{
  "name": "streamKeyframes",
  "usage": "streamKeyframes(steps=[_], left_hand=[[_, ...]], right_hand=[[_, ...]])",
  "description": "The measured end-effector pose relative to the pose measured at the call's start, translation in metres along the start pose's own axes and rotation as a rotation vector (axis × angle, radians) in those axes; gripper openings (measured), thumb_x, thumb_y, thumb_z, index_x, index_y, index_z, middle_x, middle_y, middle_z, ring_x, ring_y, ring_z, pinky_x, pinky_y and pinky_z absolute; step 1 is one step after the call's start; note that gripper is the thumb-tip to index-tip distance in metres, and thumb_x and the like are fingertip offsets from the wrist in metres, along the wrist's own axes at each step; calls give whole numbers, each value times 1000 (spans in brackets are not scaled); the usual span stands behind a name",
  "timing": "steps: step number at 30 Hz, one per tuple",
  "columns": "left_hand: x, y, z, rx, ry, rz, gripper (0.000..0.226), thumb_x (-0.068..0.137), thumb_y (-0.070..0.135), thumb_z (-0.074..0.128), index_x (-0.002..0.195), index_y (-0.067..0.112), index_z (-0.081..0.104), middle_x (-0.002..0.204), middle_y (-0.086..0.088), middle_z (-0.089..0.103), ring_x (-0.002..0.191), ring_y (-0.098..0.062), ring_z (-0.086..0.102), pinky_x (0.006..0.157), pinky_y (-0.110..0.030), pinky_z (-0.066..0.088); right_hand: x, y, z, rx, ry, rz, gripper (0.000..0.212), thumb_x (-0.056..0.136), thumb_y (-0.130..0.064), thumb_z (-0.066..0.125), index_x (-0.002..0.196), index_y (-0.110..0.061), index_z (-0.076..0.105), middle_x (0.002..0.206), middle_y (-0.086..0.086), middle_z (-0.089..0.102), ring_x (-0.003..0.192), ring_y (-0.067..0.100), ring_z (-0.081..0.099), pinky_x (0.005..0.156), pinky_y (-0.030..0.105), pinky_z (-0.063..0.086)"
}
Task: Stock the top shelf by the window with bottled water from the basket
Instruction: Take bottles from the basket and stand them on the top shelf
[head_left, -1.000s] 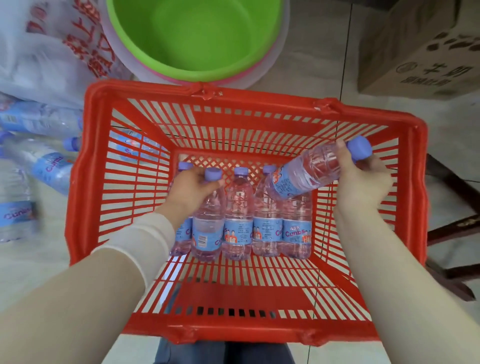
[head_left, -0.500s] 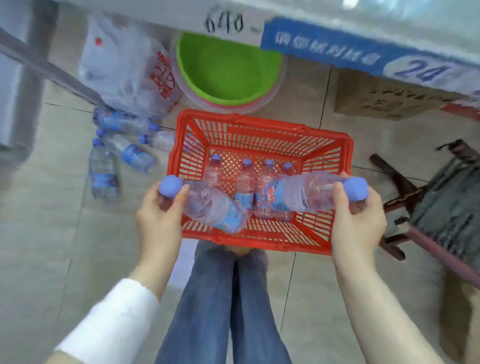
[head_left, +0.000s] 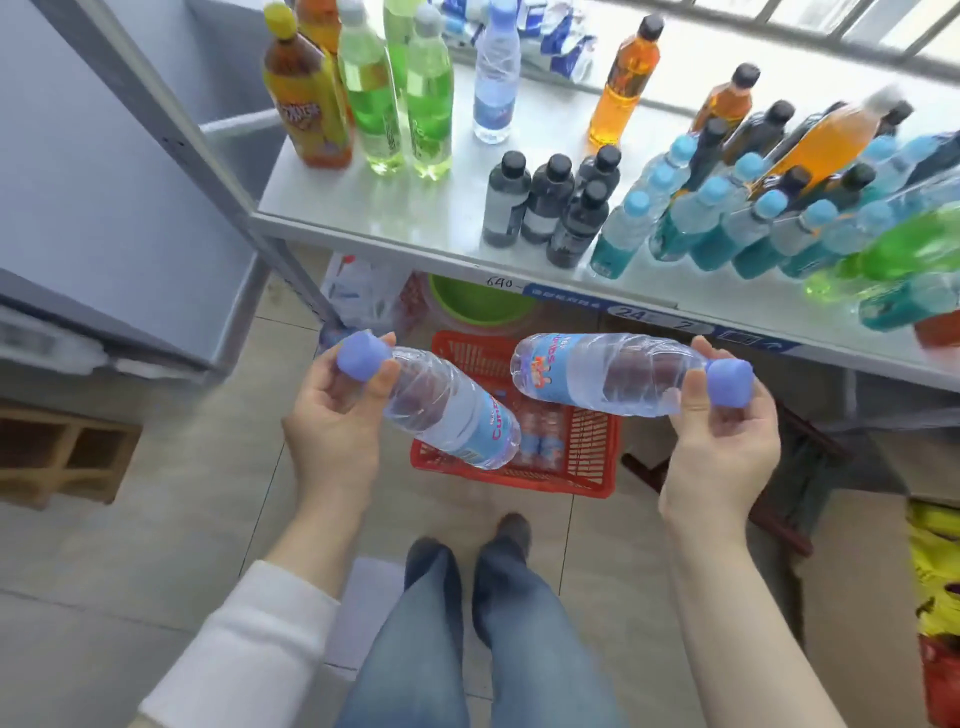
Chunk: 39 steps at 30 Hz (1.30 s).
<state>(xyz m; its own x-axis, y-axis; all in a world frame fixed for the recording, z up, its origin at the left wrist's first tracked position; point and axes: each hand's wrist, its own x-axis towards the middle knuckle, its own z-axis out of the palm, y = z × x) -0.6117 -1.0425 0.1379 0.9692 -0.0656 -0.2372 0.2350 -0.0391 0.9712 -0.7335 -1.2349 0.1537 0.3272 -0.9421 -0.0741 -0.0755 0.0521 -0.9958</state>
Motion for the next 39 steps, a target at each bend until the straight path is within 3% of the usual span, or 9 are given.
streamKeyframes(steps=[4, 7, 11, 18, 21, 23, 29, 33, 39], left_hand=[[-13, 70, -27, -18, -59, 98, 28, 78, 13, 70, 104, 16, 62, 103, -2, 70, 99, -16, 66, 89, -28, 50], [-20, 114, -41, -45, -127, 192, 32, 75, 14, 72, 106, 13, 63, 103, -4, 70, 94, -9, 66, 84, -21, 52], [-19, 161, -50, -47, -207, 316, 29, 75, 11, 71, 102, 15, 63, 95, 7, 68, 79, 7, 64, 74, -11, 50], [-3, 236, -37, -59, -299, 494, 29, 71, 24, 76, 98, 24, 65, 95, 10, 71, 88, -3, 67, 86, -22, 51], [10, 276, -20, -69, -294, 566, 35, 61, 42, 74, 92, 26, 68, 86, 14, 74, 91, -13, 69, 87, -31, 52], [17, 305, -6, -52, -297, 631, 36, 58, 44, 72, 91, 29, 68, 83, 19, 73, 88, -7, 69, 86, -27, 53], [48, 388, 35, 9, -256, 756, 13, 69, 37, 74, 81, 33, 69, 82, 17, 73, 85, -9, 69, 91, -42, 53], [81, 428, 62, 19, -328, 745, 11, 73, 34, 71, 82, 28, 70, 80, 14, 74, 89, -15, 68, 91, -51, 51], [131, 455, 111, 160, -405, 794, 21, 90, 14, 56, 111, 10, 58, 109, -7, 67, 88, -5, 63, 79, -15, 49]], right_hand=[[-29, -64, 11, 65, -31, -69, 20, 89, -6, 57, 105, -15, 50, 107, -4, 63, 94, -4, 63, 89, 21, 50], [-46, -101, 20, 92, -77, -144, 31, 88, -8, 57, 116, -1, 48, 106, -6, 63, 93, -7, 62, 82, 11, 48], [-53, -150, 26, 103, -160, -244, 26, 86, -10, 60, 106, -21, 48, 105, -8, 62, 95, -6, 62, 83, 11, 47], [-31, -233, 33, 59, -302, -488, 31, 82, -8, 62, 107, -16, 47, 94, -14, 70, 94, -5, 63, 80, 9, 46], [-6, -266, 41, 51, -341, -525, 30, 83, -10, 64, 106, -20, 49, 105, 1, 70, 102, 7, 63, 85, 14, 47], [11, -287, 48, 40, -363, -555, 28, 83, -8, 63, 103, -23, 50, 96, -12, 71, 99, 3, 64, 87, 16, 48], [70, -351, 76, 51, -455, -624, 30, 84, -4, 61, 113, -7, 52, 98, -6, 67, 87, -6, 65, 84, 15, 50], [117, -395, 100, 22, -529, -622, 33, 83, -2, 62, 114, -4, 53, 79, -18, 71, 76, -10, 64, 70, 7, 47], [164, -423, 140, -80, -618, -655, 32, 83, 0, 61, 113, -7, 52, 98, 1, 66, 75, -9, 63, 77, 10, 49]])
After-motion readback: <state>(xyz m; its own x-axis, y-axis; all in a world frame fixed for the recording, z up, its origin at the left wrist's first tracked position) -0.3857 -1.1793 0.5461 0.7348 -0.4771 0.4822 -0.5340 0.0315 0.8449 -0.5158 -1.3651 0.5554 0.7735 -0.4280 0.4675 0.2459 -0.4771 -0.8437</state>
